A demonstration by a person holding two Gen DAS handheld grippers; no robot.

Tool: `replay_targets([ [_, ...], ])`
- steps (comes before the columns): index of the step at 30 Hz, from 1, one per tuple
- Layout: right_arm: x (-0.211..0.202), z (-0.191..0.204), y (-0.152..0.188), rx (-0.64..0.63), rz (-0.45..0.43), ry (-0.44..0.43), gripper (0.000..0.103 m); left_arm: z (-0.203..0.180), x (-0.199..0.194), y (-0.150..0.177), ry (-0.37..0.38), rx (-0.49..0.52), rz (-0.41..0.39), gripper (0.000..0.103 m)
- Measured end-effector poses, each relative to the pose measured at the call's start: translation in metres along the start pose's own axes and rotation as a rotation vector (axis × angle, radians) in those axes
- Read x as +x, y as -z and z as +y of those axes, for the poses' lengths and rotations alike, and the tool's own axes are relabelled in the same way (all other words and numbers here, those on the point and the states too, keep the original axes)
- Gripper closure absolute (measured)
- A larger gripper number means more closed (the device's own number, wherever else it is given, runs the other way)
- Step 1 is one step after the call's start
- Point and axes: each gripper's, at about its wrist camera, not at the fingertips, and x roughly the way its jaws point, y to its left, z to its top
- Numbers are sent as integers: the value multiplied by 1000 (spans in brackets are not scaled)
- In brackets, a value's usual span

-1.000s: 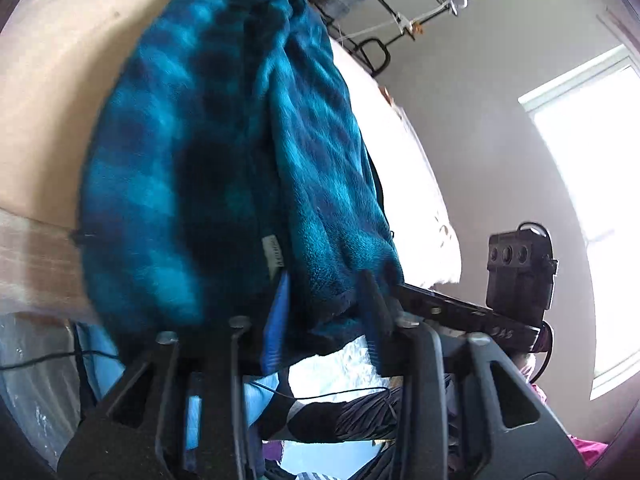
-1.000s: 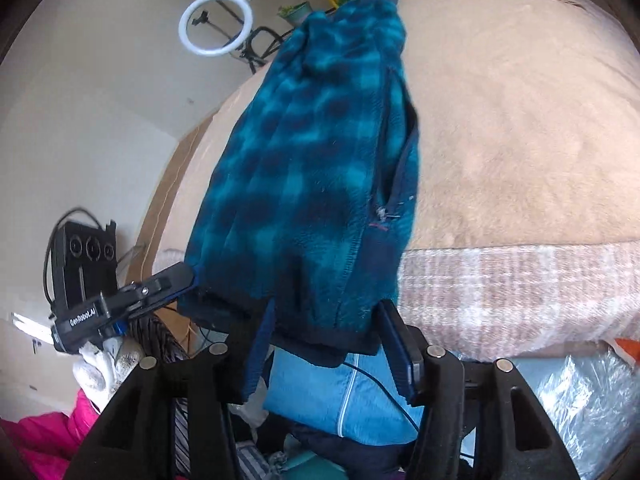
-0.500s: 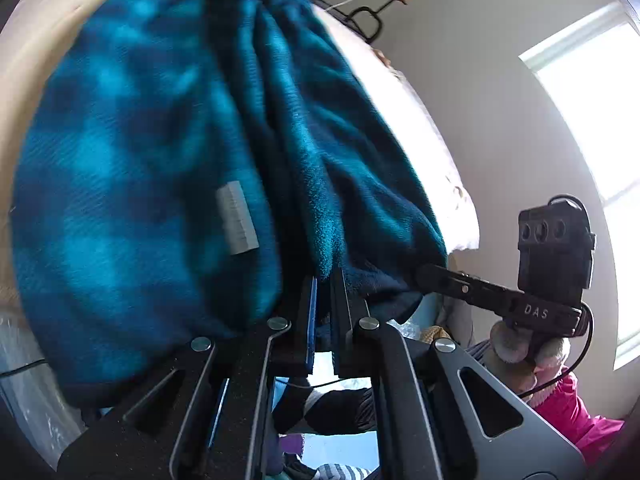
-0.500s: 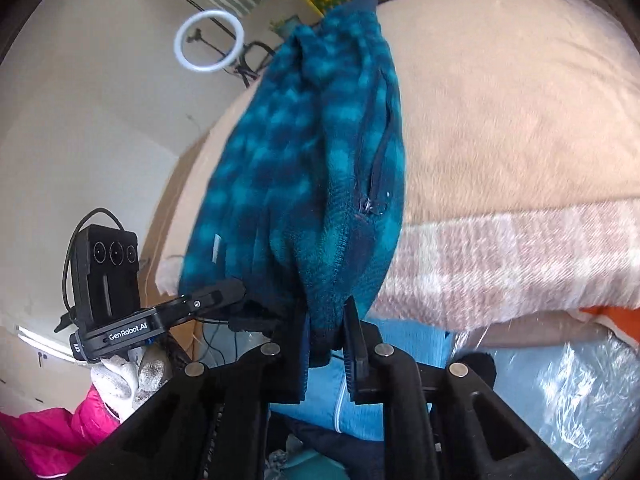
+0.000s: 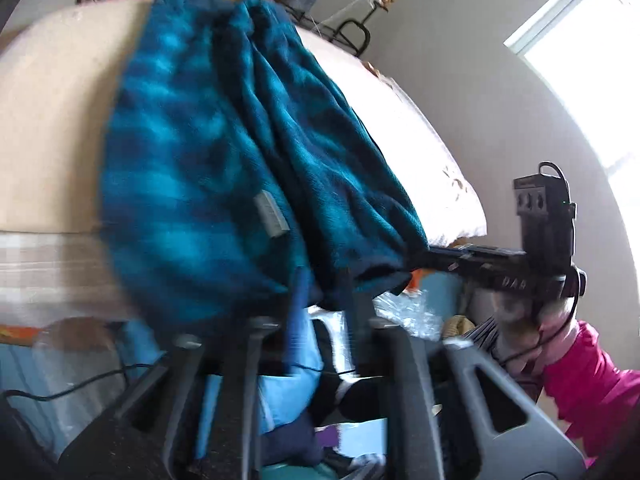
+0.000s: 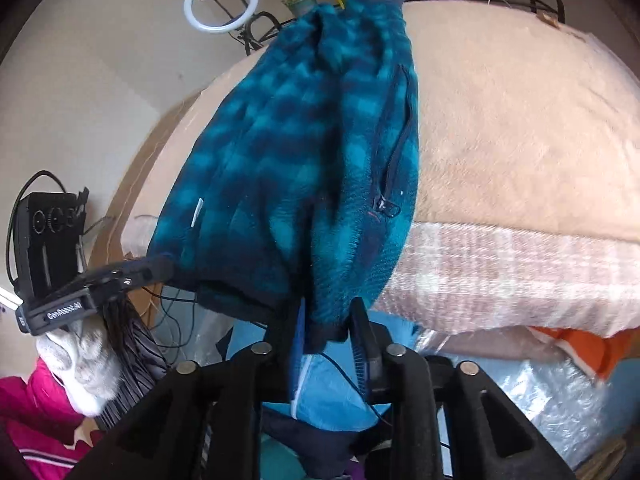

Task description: Fold large clothes

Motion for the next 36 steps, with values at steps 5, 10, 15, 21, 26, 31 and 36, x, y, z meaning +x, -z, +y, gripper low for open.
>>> replay_targets([
  [5, -37, 8, -3, -62, -99, 108, 67, 43, -41, -2, -72, -113, -92, 46],
  [10, -35, 46, -17, -130, -136, -41, 67, 88, -33, 1, -61, -274, -57, 46],
  [15, 5, 93, -32, -188, -63, -201, 63, 93, -24, 6, -45, -293, -41, 46],
  [21, 69, 114, -55, -170, 61, -112, 57, 97, -25, 15, -20, -298, -35, 46],
  [26, 94, 115, -55, -182, 98, -34, 94, 98, -20, 16, -4, -313, -25, 46],
  [31, 58, 105, -46, -95, -25, -128, 101, 95, -25, 17, 9, -308, -30, 46],
  [36, 76, 70, -30, 50, 31, -166, 103, 100, -11, 15, 25, -334, -7, 46],
])
